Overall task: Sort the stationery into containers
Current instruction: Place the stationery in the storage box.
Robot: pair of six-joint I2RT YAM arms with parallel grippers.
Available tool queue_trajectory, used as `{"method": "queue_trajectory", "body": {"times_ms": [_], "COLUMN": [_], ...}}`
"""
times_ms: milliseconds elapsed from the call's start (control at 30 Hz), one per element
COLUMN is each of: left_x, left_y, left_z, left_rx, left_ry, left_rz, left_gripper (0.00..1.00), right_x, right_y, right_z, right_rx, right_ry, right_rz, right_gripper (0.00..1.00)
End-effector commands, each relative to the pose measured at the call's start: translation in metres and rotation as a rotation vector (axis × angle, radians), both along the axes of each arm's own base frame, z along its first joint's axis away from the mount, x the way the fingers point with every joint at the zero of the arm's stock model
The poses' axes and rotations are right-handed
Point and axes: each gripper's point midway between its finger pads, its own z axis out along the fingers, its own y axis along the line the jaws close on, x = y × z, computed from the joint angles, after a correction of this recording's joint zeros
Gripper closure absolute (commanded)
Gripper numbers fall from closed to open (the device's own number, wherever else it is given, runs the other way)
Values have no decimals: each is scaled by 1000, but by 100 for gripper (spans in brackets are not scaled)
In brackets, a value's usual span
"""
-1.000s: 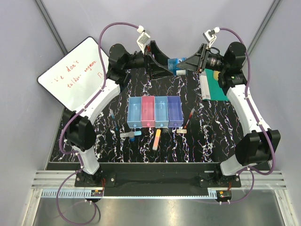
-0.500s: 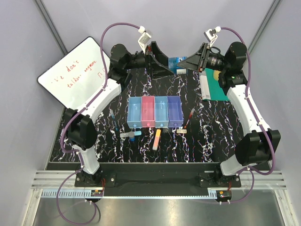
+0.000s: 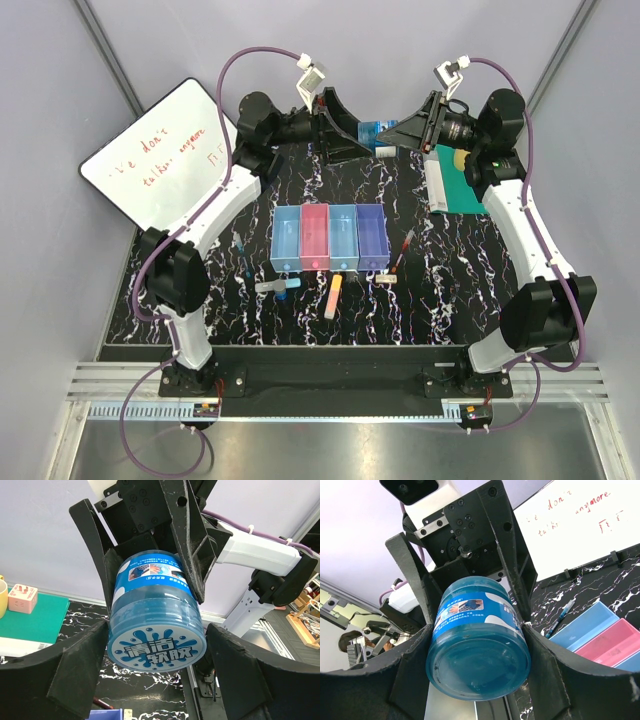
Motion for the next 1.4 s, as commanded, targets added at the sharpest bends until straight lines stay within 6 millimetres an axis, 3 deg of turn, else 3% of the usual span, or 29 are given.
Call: {"method": "queue_trajectory", "body": {"times_ms": [0, 200, 633, 767, 833, 900, 967, 1000, 1100, 1133, 1200, 1233, 1367], "left_x": [-5, -6, -6, -6, -6, -6, -6, -6, -7, -8, -8, -9, -11], "left_y": [0, 1, 1, 1, 0, 0, 0, 0, 0, 0, 1, 1, 3], "left_z": [27, 29, 31, 31, 29, 30, 31, 31, 31, 31, 31, 32, 29], "left_rx": [-57, -59, -65, -63, -61, -63, -64, -63, -61, -60, -60, -60, -54], "left_ry": [-90, -92, -97, -96, -92, -97, -95, -97, -98, -100, -105, -105, -103], "left_rz": [8, 5, 4, 1, 1, 0, 1, 0, -2, -5, -5, -7, -13], "left_gripper": [20, 28, 28, 58, 62, 79, 91, 100, 100, 100, 100, 100, 100], "right_x": [-5, -5, -4, -4, -3, -3, -4, -4, -5, -5, -6, -5, -3], "right_y": [-3, -4, -4, -4, -4, -4, -4, -4, -4, -4, -4, -5, -9], "right_z": [23, 22, 17, 18, 17, 16, 15, 15, 13, 14, 14, 14, 11], "right_rx": [25, 24, 20, 20, 20, 19, 17, 17, 14, 12, 12, 12, 11], "right_ry": [-97, -94, -84, -84, -81, -81, -84, -82, -85, -91, -92, -87, -75], "right_rz": [-27, -32, -37, -39, -41, -41, -40, -41, -34, -33, -32, -33, -47], "right_gripper": [100, 100, 100, 100, 100, 100, 83, 63, 40, 24, 8, 1, 0]}}
